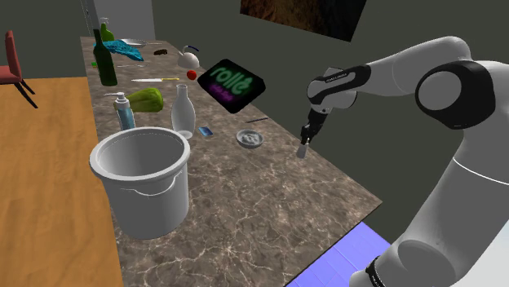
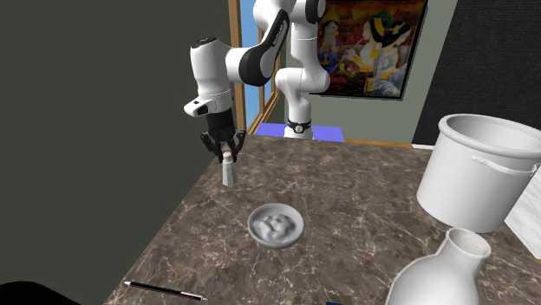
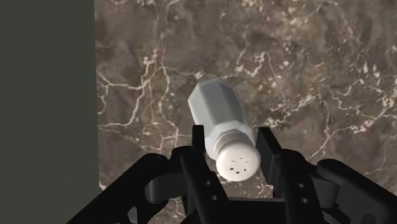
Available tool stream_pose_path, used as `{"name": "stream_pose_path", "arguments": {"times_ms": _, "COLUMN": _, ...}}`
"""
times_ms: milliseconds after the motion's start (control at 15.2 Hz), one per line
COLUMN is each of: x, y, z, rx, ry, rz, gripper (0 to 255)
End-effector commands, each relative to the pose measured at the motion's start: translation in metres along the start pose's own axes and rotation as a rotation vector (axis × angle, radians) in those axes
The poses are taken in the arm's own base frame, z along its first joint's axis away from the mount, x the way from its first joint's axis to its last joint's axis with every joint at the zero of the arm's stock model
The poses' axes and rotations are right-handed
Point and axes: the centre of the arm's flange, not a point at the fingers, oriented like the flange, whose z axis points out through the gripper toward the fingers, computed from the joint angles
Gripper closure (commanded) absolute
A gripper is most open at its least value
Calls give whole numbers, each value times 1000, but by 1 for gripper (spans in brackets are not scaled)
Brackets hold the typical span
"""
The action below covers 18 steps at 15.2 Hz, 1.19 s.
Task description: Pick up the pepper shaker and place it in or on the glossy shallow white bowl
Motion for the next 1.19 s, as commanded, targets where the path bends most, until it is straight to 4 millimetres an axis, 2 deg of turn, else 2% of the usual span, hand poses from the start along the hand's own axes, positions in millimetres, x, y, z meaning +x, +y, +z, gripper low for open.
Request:
{"name": "stream_pose_path", "arguments": {"times_ms": 0, "x": 0, "y": 0, "z": 0, "rx": 0, "ry": -1, "rz": 0, "gripper": 255}}
{"name": "stream_pose_path", "arguments": {"times_ms": 462, "x": 0, "y": 0, "z": 0, "rx": 0, "ry": -1, "rz": 0, "gripper": 255}}
{"name": "stream_pose_path", "arguments": {"times_ms": 1122, "x": 1, "y": -5, "z": -52, "rx": 0, "ry": -1, "rz": 0, "gripper": 255}}
